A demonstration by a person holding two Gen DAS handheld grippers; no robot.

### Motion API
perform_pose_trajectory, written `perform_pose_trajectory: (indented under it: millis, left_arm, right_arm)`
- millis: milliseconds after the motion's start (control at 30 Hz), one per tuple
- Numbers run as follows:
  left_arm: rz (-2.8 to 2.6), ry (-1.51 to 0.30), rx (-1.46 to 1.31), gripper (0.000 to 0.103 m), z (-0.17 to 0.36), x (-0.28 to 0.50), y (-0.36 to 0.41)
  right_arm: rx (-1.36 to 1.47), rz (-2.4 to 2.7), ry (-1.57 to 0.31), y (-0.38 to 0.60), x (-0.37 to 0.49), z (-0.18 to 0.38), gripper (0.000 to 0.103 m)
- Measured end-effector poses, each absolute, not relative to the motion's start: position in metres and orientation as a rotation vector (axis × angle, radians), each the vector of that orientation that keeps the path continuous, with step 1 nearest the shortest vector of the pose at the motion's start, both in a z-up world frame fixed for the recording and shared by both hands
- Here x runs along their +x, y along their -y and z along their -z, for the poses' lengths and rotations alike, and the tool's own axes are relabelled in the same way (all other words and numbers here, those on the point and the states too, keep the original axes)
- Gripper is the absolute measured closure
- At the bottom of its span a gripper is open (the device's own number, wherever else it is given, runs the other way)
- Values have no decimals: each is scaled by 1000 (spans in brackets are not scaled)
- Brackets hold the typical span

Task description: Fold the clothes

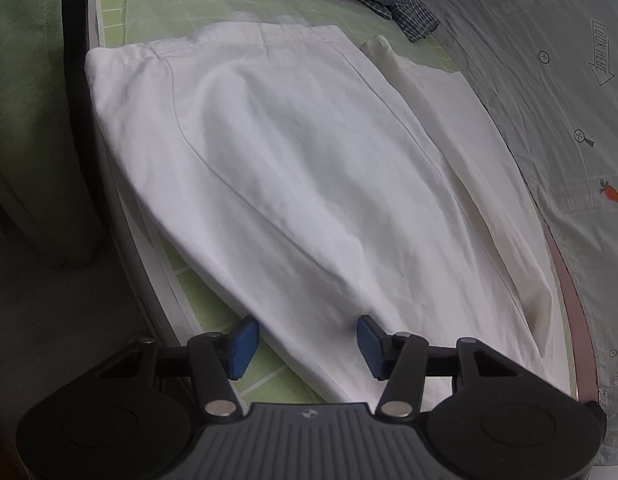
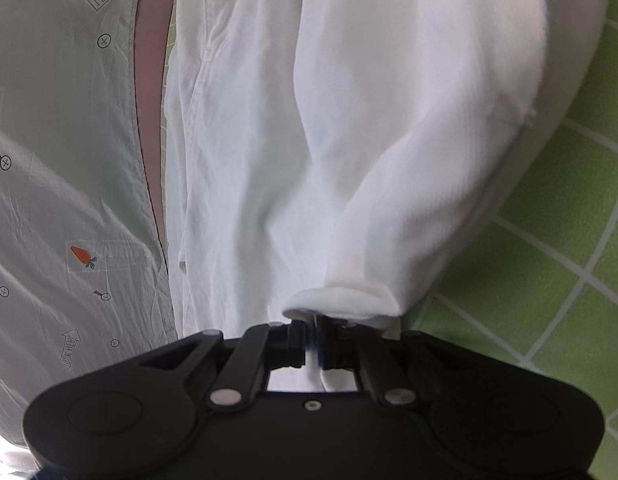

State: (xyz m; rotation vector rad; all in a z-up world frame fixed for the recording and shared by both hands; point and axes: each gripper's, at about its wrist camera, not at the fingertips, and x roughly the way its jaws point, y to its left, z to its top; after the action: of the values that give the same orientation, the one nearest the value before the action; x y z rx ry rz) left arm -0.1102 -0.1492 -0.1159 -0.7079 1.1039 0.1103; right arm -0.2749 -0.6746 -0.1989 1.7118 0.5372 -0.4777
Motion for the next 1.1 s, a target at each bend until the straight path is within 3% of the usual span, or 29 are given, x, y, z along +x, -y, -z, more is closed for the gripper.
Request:
perform_pose_trajectory:
  millis: [267,400,567,767,867,967,1000,1067,1100]
  left_arm:
    - [-174,-1074,-722,49,114,-95,118]
    - [-247,-1059,-743,73,113,-89,94]
    - [-254,-1048,-763,81,116,-81,75]
    - [-267,-1050,-754,81,117,-73,66]
    - [-264,-1047,-747,81,118,-72,65]
    - [-259,-1045,-744,81,118,-71,64]
    - [-259,-1043,-738,86,117,-70,64]
    - [-261,-1040,-726,94,113,-69,63]
    - [-262,-1038,-719,97,112,-69,63]
  right_arm:
    - [1710,542,-486,663,-294,190,89]
    - [1697,568,-455,657,-308,184,81]
    - [1664,635,-401,654,-321,172,74]
    - [1658,732,-385,656,-337,168,69]
    - [1645,814,-378,656,-351,165,48]
    - [1638,884,-330,661,-366,165,47]
    - [1639,899,-311,664,-371,165,47]
    - [1593,893,-289,664,-374,153,56]
    - [1566,887,-279,664,-375,145,67]
